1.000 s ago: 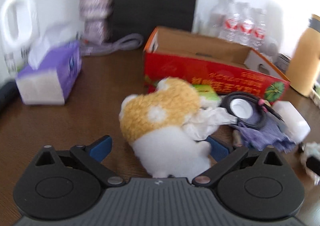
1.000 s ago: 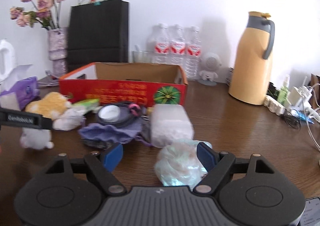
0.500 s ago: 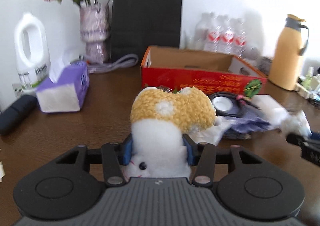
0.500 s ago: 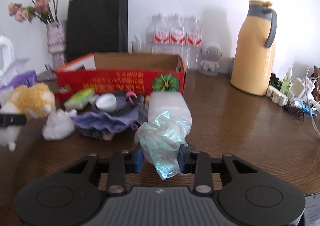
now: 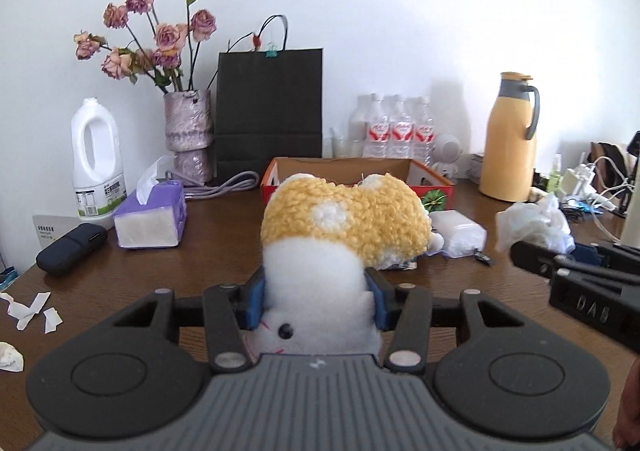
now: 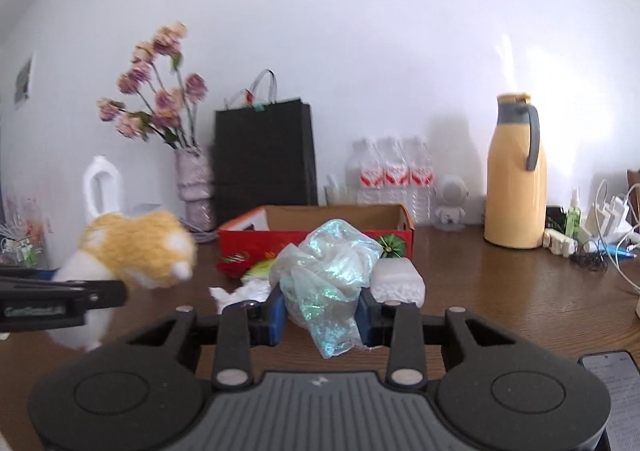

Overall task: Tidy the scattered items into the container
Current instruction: 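Carry sheep and bag into the cardboard box and open both tools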

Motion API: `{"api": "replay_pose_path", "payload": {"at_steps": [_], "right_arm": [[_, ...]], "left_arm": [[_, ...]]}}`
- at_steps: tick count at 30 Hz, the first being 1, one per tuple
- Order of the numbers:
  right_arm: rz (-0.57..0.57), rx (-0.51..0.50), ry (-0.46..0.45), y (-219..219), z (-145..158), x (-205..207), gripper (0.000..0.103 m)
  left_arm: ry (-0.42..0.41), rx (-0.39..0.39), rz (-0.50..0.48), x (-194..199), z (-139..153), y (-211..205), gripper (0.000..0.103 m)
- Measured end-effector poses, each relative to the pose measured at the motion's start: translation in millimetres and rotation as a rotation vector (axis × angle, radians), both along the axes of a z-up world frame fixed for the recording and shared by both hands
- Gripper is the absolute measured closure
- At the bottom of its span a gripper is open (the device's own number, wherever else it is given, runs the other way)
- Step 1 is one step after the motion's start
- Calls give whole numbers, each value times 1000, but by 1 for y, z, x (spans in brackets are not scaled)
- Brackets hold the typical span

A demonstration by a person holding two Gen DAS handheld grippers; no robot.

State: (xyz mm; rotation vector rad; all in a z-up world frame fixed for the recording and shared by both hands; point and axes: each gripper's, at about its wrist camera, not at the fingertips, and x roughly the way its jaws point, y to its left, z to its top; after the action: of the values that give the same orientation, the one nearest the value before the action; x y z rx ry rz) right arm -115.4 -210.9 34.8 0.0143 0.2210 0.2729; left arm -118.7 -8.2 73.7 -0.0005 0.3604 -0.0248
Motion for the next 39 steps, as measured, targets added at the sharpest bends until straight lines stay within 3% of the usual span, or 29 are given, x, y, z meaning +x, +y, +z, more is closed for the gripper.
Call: {"api": "replay_pose_path", "payload": {"at_steps": [5, 10, 14, 22, 29, 32, 36, 39], "right_arm": [[-13, -3, -29, -1, 7, 1, 70], [-33, -5, -40, -4, 19, 30, 70], [-27, -9, -51, 0, 34, 78, 70], [-32, -24, -163, 15, 67, 186, 69], [-47, -18, -202, 20, 74, 253, 69], [-56, -60, -259, 27, 85, 278, 69], [-66, -55, -318, 27, 121, 307, 69], [-73, -107, -324, 30, 148, 333, 69]], "left_arm": [[-16, -28, 23, 13, 6, 5, 53], [-24, -45, 25, 43, 17, 8, 53], [-53, -36, 6, 84, 33, 7, 52], [-148, 30, 8, 182, 62, 8, 52], [-187, 39, 8, 252, 66, 5, 52], [-223, 53, 6, 281, 78, 4, 52], [-221, -5, 2, 322, 103, 17, 52], [-152, -52, -41, 358, 115, 27, 52]]}}
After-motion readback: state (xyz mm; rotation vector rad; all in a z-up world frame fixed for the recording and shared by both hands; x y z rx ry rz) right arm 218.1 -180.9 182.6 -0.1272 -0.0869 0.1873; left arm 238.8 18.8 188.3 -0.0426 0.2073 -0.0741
